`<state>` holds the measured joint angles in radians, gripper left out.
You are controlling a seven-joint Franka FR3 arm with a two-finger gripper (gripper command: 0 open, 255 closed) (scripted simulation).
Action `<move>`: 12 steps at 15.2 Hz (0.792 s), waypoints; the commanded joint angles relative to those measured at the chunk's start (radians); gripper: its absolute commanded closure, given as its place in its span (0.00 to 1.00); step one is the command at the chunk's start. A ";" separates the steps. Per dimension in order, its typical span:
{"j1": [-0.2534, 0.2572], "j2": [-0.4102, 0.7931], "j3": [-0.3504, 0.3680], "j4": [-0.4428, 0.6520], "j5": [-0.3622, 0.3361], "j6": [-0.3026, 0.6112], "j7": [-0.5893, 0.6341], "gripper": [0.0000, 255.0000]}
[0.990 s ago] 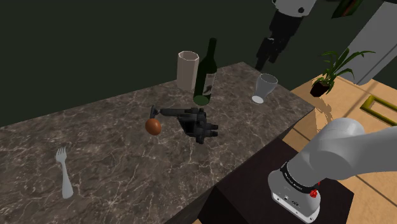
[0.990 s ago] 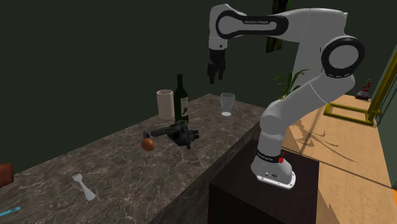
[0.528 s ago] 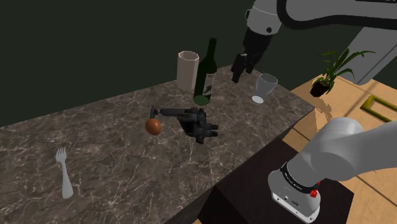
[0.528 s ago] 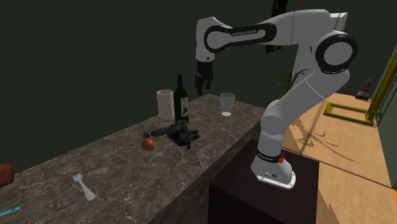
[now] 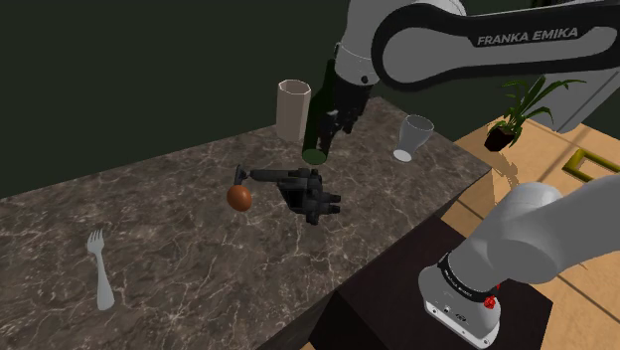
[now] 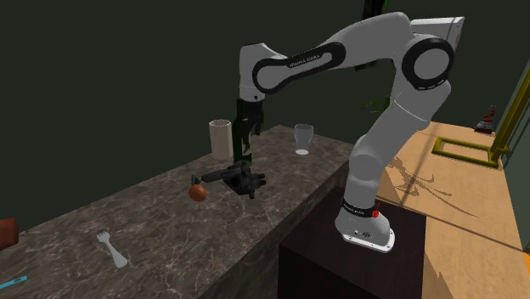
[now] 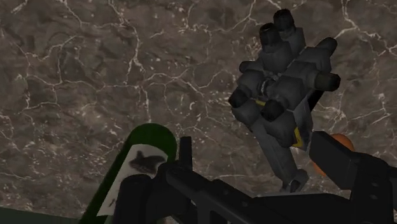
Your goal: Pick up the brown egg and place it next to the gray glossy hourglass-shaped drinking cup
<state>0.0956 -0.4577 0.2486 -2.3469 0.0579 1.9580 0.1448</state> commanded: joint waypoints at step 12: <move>0.043 0.421 0.177 0.169 -0.145 0.273 0.200 0.00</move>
<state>0.1321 -0.0682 0.4122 -2.1899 -0.0677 2.2121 0.3211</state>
